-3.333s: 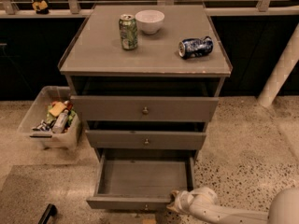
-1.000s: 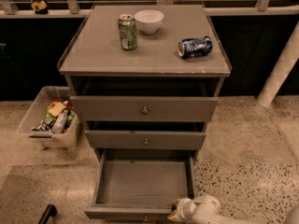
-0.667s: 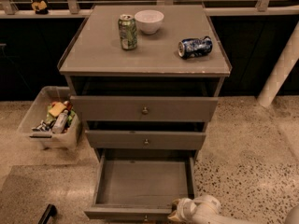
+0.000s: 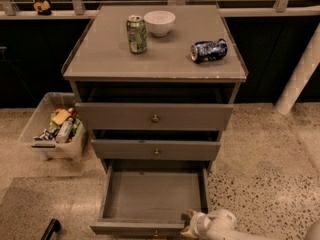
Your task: Open bottom drawer
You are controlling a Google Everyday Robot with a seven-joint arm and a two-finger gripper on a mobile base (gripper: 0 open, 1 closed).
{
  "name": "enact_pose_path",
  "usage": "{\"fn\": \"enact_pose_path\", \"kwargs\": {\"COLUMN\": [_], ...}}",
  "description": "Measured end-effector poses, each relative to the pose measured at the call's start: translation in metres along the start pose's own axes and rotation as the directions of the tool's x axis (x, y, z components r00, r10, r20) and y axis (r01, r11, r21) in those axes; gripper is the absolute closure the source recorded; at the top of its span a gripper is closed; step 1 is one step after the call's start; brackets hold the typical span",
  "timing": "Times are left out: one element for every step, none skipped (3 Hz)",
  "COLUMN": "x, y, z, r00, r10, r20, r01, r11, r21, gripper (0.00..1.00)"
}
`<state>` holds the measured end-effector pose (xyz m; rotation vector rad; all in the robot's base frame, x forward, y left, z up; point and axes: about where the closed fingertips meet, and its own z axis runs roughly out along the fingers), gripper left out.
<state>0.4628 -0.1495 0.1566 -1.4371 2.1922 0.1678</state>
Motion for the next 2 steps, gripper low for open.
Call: {"fn": "enact_pose_path", "kwargs": {"x": [0.0, 0.0], "y": [0.0, 0.0], "z": [0.0, 0.0], "r00": [1.0, 1.0], "r10": [0.0, 0.0], "r20": [0.0, 0.0], "r01": [0.0, 0.0], "r11": [1.0, 1.0], "r21": [0.0, 0.0], "gripper": [0.0, 0.0]}}
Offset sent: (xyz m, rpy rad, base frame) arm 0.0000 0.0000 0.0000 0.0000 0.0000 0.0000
